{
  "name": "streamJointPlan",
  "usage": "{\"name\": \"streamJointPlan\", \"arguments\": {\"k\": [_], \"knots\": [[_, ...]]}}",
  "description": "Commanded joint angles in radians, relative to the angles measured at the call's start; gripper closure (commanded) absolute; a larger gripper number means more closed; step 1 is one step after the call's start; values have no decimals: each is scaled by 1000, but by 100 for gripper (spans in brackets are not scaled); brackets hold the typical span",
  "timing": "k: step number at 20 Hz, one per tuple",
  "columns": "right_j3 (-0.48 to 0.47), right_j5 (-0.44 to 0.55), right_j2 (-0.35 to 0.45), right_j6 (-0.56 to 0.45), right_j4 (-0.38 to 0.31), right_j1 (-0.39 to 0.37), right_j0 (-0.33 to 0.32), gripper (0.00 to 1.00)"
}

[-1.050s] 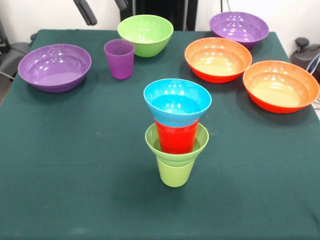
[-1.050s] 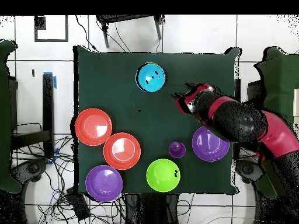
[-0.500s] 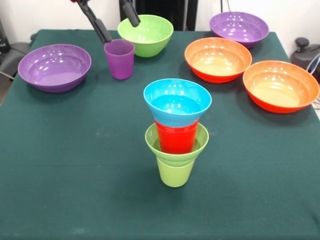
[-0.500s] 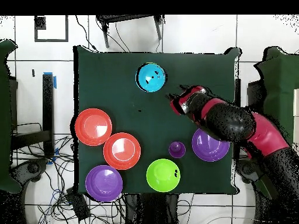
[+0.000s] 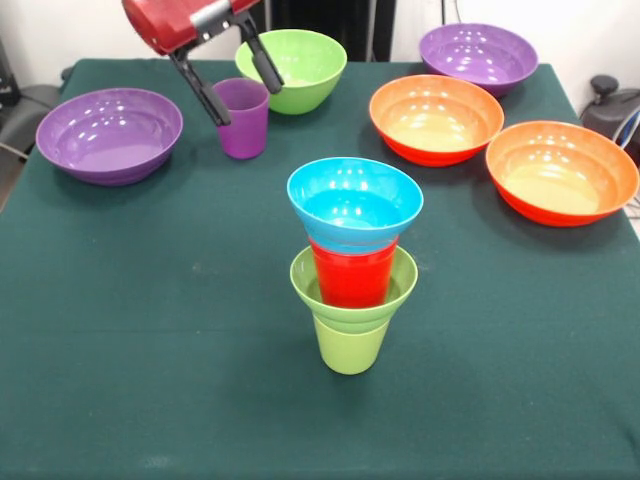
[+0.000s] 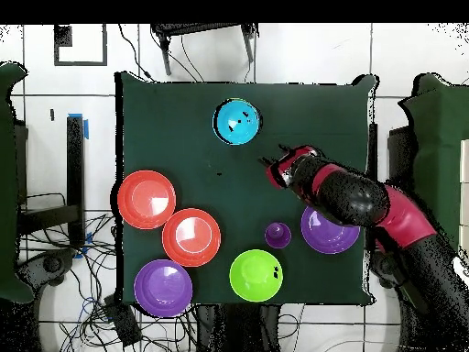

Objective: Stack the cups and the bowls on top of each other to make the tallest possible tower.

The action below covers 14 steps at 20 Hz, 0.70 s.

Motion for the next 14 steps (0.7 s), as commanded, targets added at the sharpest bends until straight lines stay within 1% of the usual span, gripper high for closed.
{"name": "streamJointPlan", "arguments": {"k": [1, 4, 8, 14], "knots": [[-15, -36, -92, -5, -117, 119, 5, 0], [-12, -39, -90, 8, -132, 126, -10, 0], [15, -46, -92, 33, -152, 121, -36, 0], [61, -52, -104, 89, -171, 74, -57, 0]]}}
